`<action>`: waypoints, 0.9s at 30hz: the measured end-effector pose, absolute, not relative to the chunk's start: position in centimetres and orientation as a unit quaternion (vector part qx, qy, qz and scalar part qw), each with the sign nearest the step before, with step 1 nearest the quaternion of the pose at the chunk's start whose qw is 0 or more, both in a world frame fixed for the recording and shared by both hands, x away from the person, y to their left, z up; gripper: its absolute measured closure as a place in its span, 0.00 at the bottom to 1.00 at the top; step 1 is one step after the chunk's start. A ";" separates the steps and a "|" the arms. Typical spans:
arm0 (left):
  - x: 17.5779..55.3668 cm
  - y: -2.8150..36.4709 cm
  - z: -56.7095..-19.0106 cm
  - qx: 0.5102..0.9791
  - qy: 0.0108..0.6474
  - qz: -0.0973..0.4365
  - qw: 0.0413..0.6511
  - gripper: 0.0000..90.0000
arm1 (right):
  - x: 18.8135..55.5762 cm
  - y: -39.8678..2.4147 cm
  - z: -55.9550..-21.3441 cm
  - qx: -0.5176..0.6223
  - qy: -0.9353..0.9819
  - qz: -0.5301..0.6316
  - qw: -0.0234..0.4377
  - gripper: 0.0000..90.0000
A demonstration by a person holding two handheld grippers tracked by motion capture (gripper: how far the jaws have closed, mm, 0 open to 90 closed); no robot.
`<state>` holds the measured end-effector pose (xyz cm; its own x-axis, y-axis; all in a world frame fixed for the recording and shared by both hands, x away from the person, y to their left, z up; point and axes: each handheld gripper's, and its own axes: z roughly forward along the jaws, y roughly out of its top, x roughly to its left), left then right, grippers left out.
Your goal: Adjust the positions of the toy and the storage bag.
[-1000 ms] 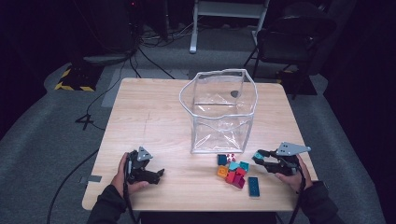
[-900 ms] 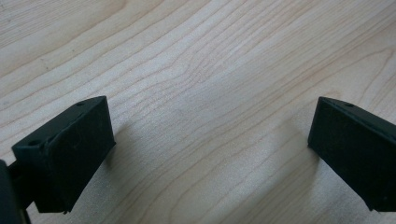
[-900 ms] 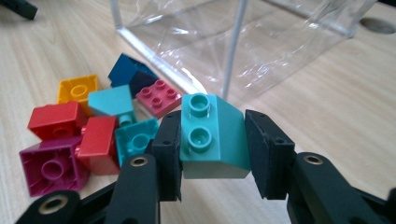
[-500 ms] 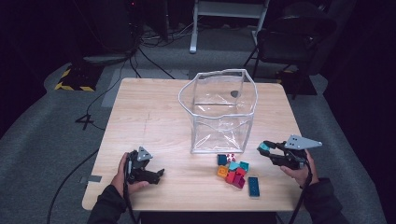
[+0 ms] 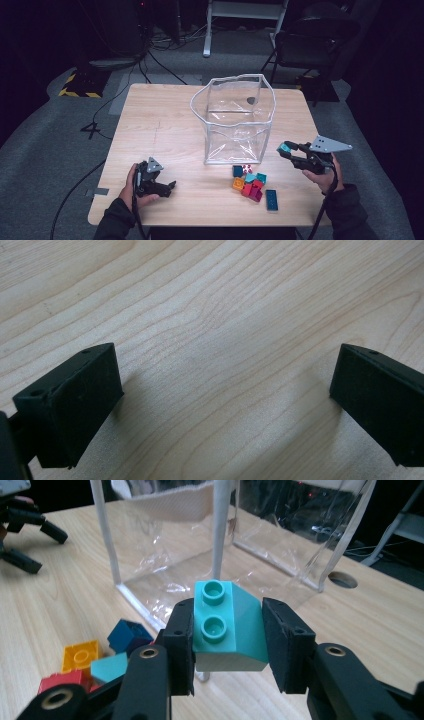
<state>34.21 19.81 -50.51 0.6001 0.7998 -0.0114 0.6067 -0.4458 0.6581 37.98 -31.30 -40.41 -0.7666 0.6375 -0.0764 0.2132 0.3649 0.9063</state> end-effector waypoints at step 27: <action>34.2 19.8 -50.5 0.836 0.420 0.153 0.317 0.00 | 38.8 -29.6 -32.3 0.240 0.769 0.531 0.262 0.66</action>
<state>34.21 19.81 -50.51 0.6003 0.7997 -0.0107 0.6059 -0.4460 0.6587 38.85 -29.60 -32.27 -0.7473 0.6475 -0.1494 0.0905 0.3219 0.9424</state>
